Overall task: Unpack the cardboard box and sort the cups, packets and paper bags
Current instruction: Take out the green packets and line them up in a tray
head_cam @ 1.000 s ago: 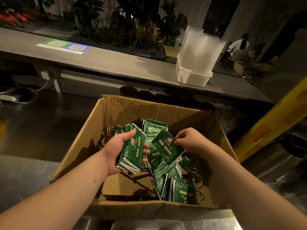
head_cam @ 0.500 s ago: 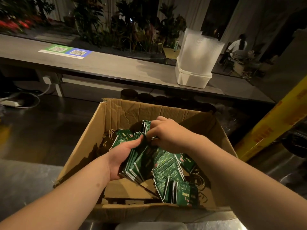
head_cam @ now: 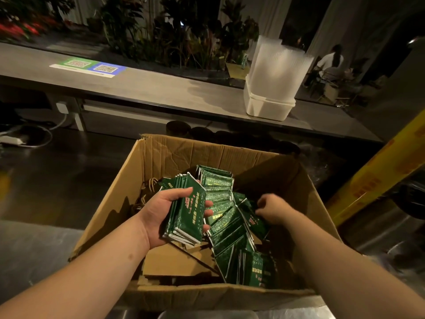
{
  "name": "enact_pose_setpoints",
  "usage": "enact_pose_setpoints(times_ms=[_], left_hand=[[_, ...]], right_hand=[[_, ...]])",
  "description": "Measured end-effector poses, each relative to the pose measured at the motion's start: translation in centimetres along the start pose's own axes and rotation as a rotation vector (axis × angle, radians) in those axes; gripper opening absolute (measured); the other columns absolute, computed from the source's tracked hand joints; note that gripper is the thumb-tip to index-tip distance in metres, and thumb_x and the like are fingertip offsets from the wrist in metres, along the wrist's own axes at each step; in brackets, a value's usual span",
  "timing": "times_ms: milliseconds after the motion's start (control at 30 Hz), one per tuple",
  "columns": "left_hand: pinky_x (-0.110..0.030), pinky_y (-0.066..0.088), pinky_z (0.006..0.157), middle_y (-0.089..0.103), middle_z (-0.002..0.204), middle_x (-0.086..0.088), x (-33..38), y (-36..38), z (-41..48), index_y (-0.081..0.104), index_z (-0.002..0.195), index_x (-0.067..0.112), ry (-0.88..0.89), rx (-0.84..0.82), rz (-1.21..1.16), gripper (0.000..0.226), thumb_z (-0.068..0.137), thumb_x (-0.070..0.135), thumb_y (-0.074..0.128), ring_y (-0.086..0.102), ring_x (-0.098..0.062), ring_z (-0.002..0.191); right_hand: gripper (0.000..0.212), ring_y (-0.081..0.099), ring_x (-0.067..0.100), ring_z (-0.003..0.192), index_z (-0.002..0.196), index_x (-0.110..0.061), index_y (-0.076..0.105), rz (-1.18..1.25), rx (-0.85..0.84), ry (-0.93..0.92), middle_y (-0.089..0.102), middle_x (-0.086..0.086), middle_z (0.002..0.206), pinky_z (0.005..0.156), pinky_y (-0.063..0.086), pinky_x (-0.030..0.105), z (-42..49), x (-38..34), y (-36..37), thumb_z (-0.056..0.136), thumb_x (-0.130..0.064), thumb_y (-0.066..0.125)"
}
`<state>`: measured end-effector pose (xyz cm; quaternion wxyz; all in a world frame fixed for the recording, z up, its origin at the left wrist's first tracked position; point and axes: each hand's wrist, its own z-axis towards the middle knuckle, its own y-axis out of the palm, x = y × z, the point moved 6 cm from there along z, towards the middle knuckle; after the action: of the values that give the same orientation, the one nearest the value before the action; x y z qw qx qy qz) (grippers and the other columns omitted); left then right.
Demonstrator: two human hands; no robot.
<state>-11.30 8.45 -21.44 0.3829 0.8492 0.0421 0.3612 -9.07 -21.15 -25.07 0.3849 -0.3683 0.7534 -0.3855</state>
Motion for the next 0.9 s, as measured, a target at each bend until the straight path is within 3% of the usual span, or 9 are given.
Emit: enact_pose_setpoints(times_ms=[100,267,367,467,567,767,900], left_hand=[[-0.056,0.048,0.094,0.060,0.130,-0.027,0.0,0.0,0.2,0.055,0.137,-0.001,0.013,-0.011,0.000,0.054,0.090,0.026,0.056,0.058,-0.040,0.114],[-0.056,0.047,0.096,0.060,0.130,-0.028,0.0,-0.1,0.3,0.056,0.134,-0.003,0.021,0.014,0.004,0.055,0.087,0.025,0.057,0.057,-0.041,0.114],[-0.056,0.047,0.095,0.061,0.127,-0.027,0.0,-0.3,0.4,0.055,0.136,-0.002,0.023,0.022,0.007,0.056,0.088,0.026,0.057,0.057,-0.040,0.113],[-0.056,0.048,0.092,0.061,0.125,-0.027,0.1,-0.3,0.4,0.054,0.137,-0.001,0.028,0.033,0.008,0.055,0.089,0.027,0.056,0.057,-0.040,0.112],[-0.054,0.049,0.091,0.061,0.125,-0.026,0.1,-0.3,0.3,0.054,0.138,-0.001,0.025,0.044,0.007,0.056,0.089,0.027,0.056,0.058,-0.039,0.110],[-0.054,0.050,0.088,0.062,0.123,-0.026,0.1,-0.4,0.1,0.055,0.137,-0.002,0.030,0.081,0.014,0.056,0.090,0.028,0.056,0.058,-0.039,0.108],[-0.053,0.049,0.089,0.062,0.124,-0.026,0.2,-0.5,0.0,0.056,0.136,-0.002,0.037,0.096,0.019,0.059,0.087,0.031,0.059,0.056,-0.040,0.111]], right_hand=[[0.056,0.060,0.026,0.122,0.137,-0.009,0.053,-0.064,-0.078,0.052,0.062,0.010,0.134,0.100,0.052,0.034,0.7,1.6,2.7,0.091,-0.029,0.077],[0.081,0.059,0.028,0.123,0.142,-0.008,0.046,-0.087,-0.032,0.123,0.060,0.010,0.135,0.100,0.052,0.040,1.7,2.8,3.2,0.080,-0.043,0.084],[0.061,0.065,0.025,0.110,0.133,-0.010,0.055,-0.036,0.060,0.143,0.066,0.008,0.120,0.094,0.057,0.040,1.9,3.5,2.1,0.082,-0.030,0.084],[0.026,0.066,0.022,0.096,0.107,-0.011,0.064,0.029,0.098,0.154,0.069,0.006,0.102,0.090,0.058,0.043,1.9,4.0,1.3,0.087,-0.019,0.079],[0.007,0.066,0.020,0.092,0.095,-0.013,0.067,0.198,0.139,0.145,0.070,0.007,0.097,0.089,0.058,0.044,1.4,4.2,0.2,0.091,-0.012,0.073],[0.010,0.065,0.014,0.091,0.095,-0.023,0.066,0.383,0.263,0.001,0.068,0.002,0.100,0.070,0.056,0.029,-2.0,2.1,-4.5,0.097,-0.013,0.066],[0.008,0.069,0.014,0.095,0.100,-0.021,0.071,0.402,0.148,-0.262,0.071,-0.001,0.101,0.073,0.058,0.026,-5.8,-2.3,-7.2,0.098,-0.016,0.065]])
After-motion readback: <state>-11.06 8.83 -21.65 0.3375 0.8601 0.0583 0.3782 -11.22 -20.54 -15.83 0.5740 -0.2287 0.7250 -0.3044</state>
